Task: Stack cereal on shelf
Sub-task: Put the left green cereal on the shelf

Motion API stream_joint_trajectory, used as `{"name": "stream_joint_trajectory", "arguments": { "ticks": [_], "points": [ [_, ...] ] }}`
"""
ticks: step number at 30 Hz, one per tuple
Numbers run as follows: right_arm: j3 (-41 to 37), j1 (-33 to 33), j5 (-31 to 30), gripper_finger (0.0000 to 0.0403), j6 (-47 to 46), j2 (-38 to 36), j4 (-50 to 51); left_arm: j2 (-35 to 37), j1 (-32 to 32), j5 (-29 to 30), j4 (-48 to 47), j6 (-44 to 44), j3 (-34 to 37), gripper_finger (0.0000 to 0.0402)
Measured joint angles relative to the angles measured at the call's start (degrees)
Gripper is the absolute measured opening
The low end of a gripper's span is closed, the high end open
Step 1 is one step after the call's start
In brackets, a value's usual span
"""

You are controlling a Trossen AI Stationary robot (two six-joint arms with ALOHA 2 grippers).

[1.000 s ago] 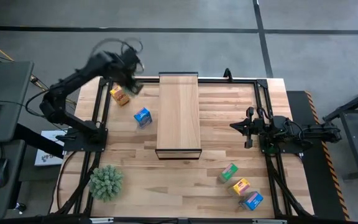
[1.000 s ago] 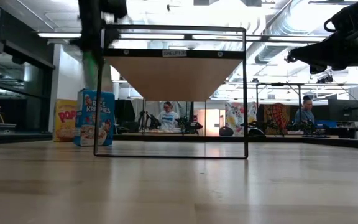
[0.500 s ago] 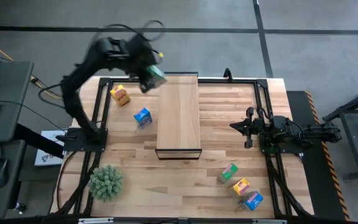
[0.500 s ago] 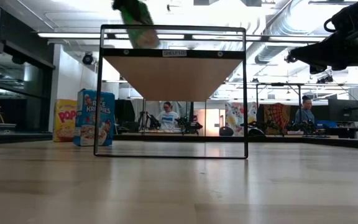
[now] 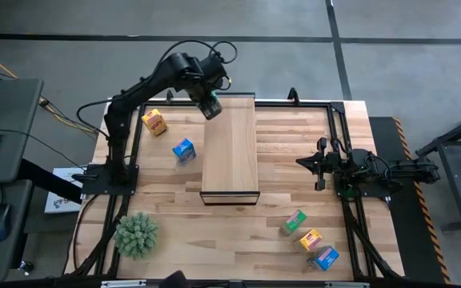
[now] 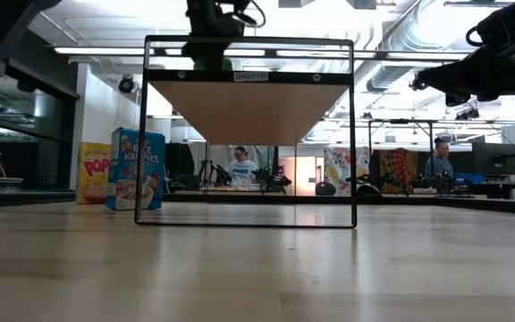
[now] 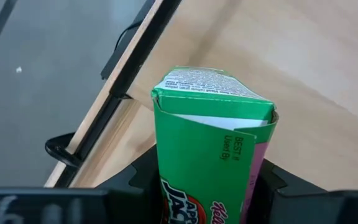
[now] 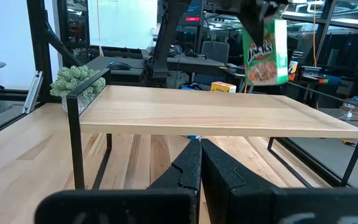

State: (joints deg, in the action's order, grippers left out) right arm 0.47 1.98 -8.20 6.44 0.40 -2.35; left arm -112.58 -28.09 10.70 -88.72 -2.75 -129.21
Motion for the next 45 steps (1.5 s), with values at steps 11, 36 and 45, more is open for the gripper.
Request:
{"name": "stream_joint_trajectory", "arguments": {
  "ticks": [11, 36, 45],
  "points": [
    [-0.01, 0.00, 0.01, 0.0000, 0.00, 0.00, 0.00, -1.25, -2.21, -7.04, 3.99, -1.11, 0.00, 0.0177],
    [0.00, 0.00, -0.01, 0.0000, 0.00, 0.00, 0.00, 4.07, -4.71, -9.50, 8.26, -0.66, -0.02, 0.0227],
    [-0.01, 0.00, 0.00, 0.0000, 0.01, 0.00, 0.00, 11.28, -7.34, -5.57, 9.11, -0.54, -0.02, 0.0201]
  ]
}}
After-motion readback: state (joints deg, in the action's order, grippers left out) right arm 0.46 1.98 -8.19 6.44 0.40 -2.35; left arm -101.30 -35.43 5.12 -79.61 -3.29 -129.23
